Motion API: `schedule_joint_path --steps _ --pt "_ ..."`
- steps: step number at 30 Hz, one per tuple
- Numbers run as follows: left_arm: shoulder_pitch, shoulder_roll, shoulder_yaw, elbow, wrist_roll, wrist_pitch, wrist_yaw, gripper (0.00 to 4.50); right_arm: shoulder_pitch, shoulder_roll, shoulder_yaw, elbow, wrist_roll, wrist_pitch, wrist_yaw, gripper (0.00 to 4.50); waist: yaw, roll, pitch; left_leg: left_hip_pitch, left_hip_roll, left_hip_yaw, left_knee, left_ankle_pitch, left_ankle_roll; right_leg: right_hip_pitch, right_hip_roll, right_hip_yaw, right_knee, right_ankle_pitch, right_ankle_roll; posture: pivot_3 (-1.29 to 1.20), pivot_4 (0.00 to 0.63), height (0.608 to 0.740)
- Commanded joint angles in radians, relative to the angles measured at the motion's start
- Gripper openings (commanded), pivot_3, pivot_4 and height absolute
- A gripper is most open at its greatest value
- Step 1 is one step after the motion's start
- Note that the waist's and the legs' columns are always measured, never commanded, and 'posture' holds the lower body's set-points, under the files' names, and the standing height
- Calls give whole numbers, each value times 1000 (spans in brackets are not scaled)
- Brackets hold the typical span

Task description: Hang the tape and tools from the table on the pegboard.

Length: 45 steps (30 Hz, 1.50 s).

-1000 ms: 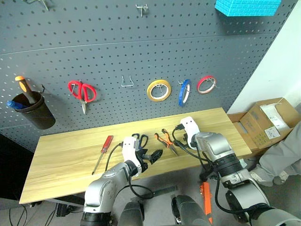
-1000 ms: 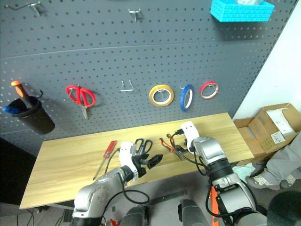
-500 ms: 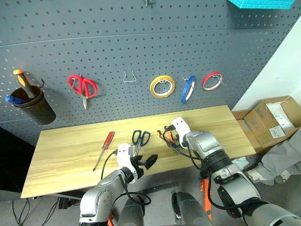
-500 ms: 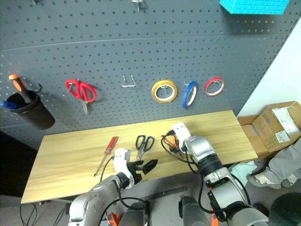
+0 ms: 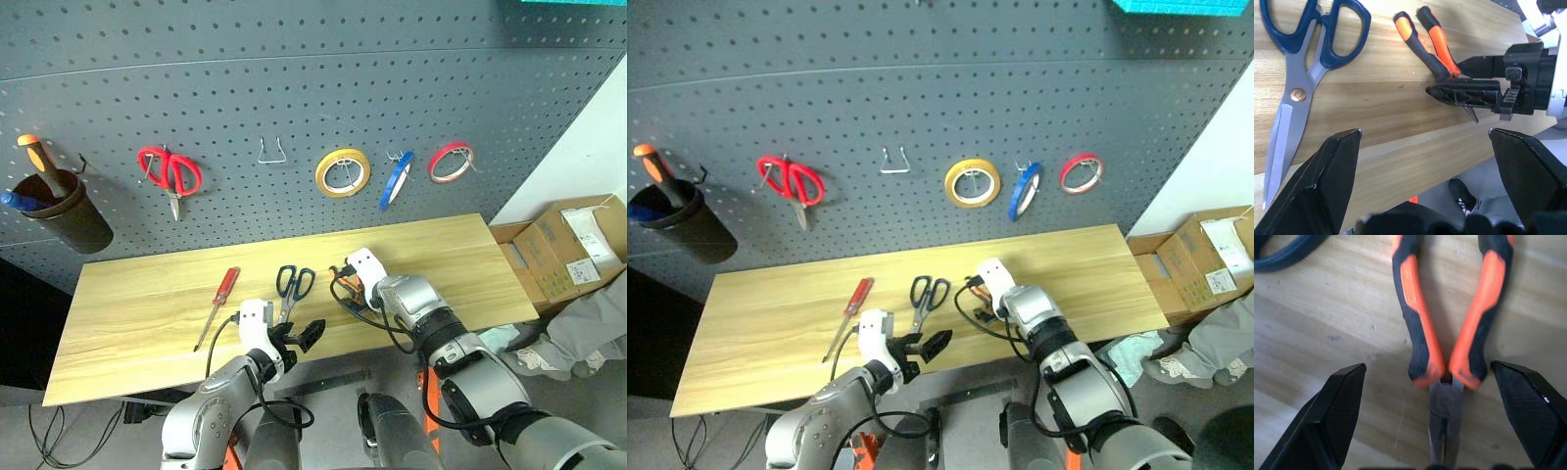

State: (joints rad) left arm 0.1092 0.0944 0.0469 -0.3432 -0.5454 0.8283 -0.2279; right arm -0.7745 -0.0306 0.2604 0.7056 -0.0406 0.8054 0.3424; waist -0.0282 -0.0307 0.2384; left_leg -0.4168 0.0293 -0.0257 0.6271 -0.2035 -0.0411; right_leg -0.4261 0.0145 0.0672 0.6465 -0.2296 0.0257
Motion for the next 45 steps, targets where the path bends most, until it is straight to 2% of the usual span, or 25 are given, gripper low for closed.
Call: schedule_joint_path --steps 1,6,7,10,15,16,21,23,26,29,33,38,45 --pt "1 -7 -8 -50 -25 2 -3 4500 -27 6 -3 51 -20 -49 -15 4463 1 0 0 0 0 0 0 0 0 0 0 0 0 0 0 148 253 740" --pt "5 -7 -6 -59 -47 7 -15 4500 -44 4 -13 111 -35 -87 -22 4463 1 0 0 0 0 0 0 0 0 0 0 0 0 0 -1 144 246 740" --pt "2 -5 -6 -56 -49 7 -15 4500 -47 2 -19 118 -35 -97 -27 4294 1 0 0 0 0 0 0 0 0 0 0 0 0 0 0 144 249 740" --pt "-7 -2 -6 -46 -51 4 -16 4500 -49 -2 -31 124 -32 -105 -25 3560 1 0 0 0 0 0 0 0 0 0 0 0 -1 0 -1 139 247 740" --pt "-22 0 -6 -33 -54 0 -18 4500 -36 -4 -40 100 -33 -91 -14 1845 1 0 0 0 0 0 0 0 0 0 0 0 -1 0 -1 136 242 740" --pt "-25 1 -6 -30 -54 -1 -19 4500 -34 -4 -40 95 -34 -90 -11 1762 1 0 0 0 0 0 0 0 0 0 0 0 -1 0 -1 135 238 740" --pt "-48 5 -12 -13 -51 -5 -30 4500 -6 -15 -40 34 -28 -92 16 1762 1 0 0 0 0 0 -1 0 0 0 0 -1 -1 0 0 134 215 740" --pt "-57 6 -11 -22 -58 -3 -37 4500 43 -24 -68 -113 23 -48 61 1762 3 0 -1 -1 0 0 -1 0 0 0 0 -1 -1 0 0 134 194 740" --pt "-68 0 21 -43 -99 -5 -57 4500 166 -40 -109 -462 119 40 122 1762 7 0 -2 -3 0 -1 -1 0 0 -2 0 -2 -1 0 0 129 161 740" --pt "-83 -3 64 -59 -156 -5 -74 4500 267 -40 -135 -737 183 88 124 1762 11 0 -6 -14 0 -1 1 0 0 -14 0 -2 2 1 1 124 140 740" --pt "-122 6 108 -75 -220 -26 -103 4500 351 -51 -141 -981 235 51 127 1762 17 -2 -22 -16 0 -2 1 0 -1 -16 0 -4 2 1 2 118 88 740" --pt "-220 -1 173 -45 -282 -66 -97 4500 295 -5 -158 -1003 261 -99 102 1762 20 -8 -53 -15 0 -1 3 1 -2 -15 0 -3 1 3 3 118 50 740" --pt "-383 -11 298 62 -314 -178 -28 4500 79 44 -126 -778 167 -474 54 1762 22 -13 -98 -14 0 1 3 4 -7 -14 1 -1 0 9 4 131 11 740"
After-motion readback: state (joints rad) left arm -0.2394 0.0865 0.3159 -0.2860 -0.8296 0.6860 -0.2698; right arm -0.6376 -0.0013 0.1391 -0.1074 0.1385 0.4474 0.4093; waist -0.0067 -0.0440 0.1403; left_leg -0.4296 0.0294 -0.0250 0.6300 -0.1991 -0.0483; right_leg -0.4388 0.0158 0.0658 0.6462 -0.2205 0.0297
